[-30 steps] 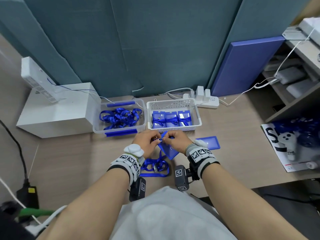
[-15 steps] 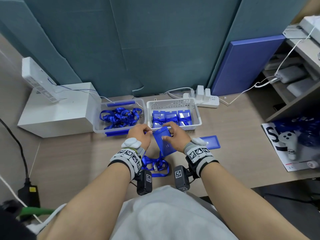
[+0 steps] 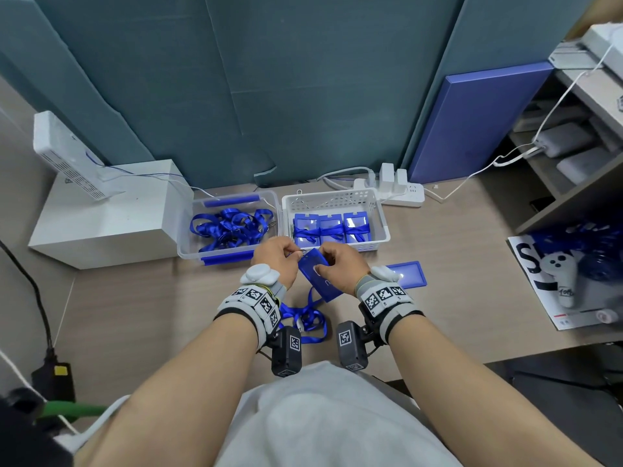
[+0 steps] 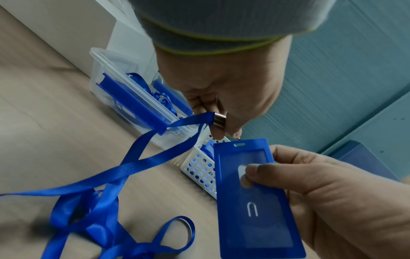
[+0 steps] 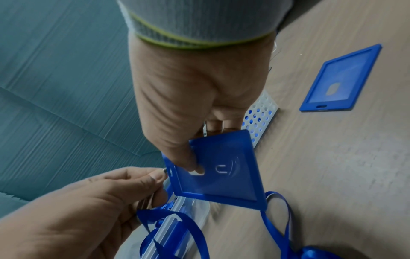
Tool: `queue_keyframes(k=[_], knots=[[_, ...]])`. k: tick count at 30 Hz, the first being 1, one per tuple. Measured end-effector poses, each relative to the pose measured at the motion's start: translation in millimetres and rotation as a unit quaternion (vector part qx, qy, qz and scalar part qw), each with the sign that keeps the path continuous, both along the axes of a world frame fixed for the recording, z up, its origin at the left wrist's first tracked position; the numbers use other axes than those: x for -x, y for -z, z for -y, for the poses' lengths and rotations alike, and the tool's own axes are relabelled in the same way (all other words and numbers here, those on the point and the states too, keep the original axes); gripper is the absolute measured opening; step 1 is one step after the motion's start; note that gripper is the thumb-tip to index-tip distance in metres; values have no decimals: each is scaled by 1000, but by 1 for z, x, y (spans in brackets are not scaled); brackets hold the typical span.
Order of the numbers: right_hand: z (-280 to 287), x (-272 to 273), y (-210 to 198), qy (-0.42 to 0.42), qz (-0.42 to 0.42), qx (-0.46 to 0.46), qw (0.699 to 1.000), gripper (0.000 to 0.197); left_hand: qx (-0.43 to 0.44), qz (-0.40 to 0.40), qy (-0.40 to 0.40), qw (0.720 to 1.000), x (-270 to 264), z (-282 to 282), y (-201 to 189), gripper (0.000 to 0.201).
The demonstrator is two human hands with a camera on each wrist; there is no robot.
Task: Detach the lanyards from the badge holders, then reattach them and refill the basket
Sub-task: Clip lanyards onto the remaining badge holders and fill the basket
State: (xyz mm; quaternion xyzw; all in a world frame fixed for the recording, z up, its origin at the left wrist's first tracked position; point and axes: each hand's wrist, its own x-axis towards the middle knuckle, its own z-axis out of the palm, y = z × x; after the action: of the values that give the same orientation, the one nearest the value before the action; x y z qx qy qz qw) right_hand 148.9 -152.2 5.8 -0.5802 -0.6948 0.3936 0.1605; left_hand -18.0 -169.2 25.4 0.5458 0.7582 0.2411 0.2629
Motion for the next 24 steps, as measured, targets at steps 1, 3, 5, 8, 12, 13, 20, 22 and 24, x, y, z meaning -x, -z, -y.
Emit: queue_keyframes(k=[1, 3, 5, 8, 12, 13, 20, 22, 24], knots=[[0, 0, 0, 0, -1, -1, 1000, 10, 5, 7, 6, 1000, -1, 0, 0, 5], [0, -1, 1, -2, -6, 1, 1000, 7, 16, 27, 8, 999, -3, 0, 0, 6], [0, -1, 2, -1, -7, 4, 1000, 6, 26, 41, 7, 999, -4, -1, 0, 7], [-1, -1, 2, 4, 1, 2, 1000, 7, 34, 27, 17, 999, -5, -3, -3, 8], [-1, -1, 1, 10, 0, -5, 1000, 12, 24, 0, 30, 999, -6, -5, -7, 9], [-1, 0, 0, 10, 0, -5, 1000, 13, 24, -8, 32, 999, -6, -5, -6, 9], [-5, 3, -4, 19, 8, -22, 1000, 15, 24, -26, 37, 999, -5, -5, -7, 6], [-6, 2, -5, 31, 13, -17, 999, 16, 20, -13, 30, 999, -4, -4, -5, 5], [-8, -2, -4, 51, 21, -9, 998, 13, 11, 14, 39, 999, -2, -4, -1, 4]])
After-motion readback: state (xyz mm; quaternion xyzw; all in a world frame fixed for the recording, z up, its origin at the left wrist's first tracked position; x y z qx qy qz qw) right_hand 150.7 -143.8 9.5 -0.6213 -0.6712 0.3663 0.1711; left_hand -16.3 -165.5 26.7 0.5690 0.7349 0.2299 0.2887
